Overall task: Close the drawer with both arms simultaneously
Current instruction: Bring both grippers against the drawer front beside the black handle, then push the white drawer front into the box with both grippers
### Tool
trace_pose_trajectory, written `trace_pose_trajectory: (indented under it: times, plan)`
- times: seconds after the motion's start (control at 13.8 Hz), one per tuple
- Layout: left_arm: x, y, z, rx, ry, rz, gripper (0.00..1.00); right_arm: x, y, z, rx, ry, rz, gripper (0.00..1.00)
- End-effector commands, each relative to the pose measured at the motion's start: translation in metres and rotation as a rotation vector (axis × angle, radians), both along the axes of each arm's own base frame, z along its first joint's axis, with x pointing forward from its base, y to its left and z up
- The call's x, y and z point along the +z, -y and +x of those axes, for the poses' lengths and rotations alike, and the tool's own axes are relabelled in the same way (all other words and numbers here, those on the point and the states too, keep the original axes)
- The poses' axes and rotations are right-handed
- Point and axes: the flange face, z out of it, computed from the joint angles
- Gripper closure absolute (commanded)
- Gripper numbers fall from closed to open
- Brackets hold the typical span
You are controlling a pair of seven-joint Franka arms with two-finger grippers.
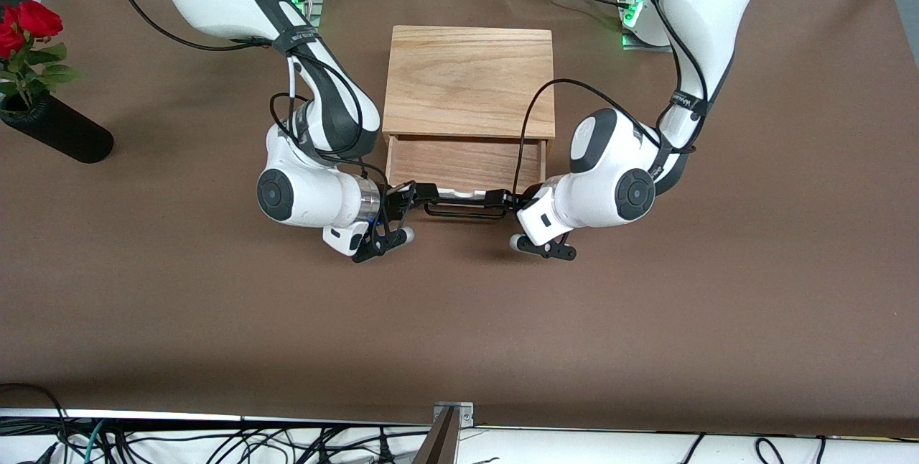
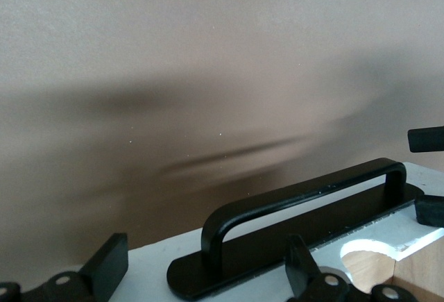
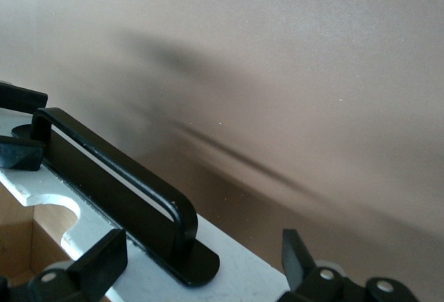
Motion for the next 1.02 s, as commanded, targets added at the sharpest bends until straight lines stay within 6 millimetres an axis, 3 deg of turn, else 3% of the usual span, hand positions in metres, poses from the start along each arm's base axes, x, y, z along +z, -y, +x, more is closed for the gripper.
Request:
trace_pose_trajectory:
  times: [0.0, 0.29, 0.95]
  plan:
    - [-0.004, 0.006, -0.002, 0.000, -0.024, -0.016, 0.00, -0.003, -0.015, -0.012, 0.029, -0.057, 0.009, 0.00]
    - [-0.012, 0.016, -0.016, -0.030, -0.067, -0.001, 0.00, -0.005, -0.022, -0.021, 0.057, -0.087, 0.005, 0.00]
    - [-0.008, 0.018, -0.046, -0.164, -0.264, 0.030, 0.00, -0.019, -0.033, -0.038, 0.100, -0.139, -0.014, 0.00]
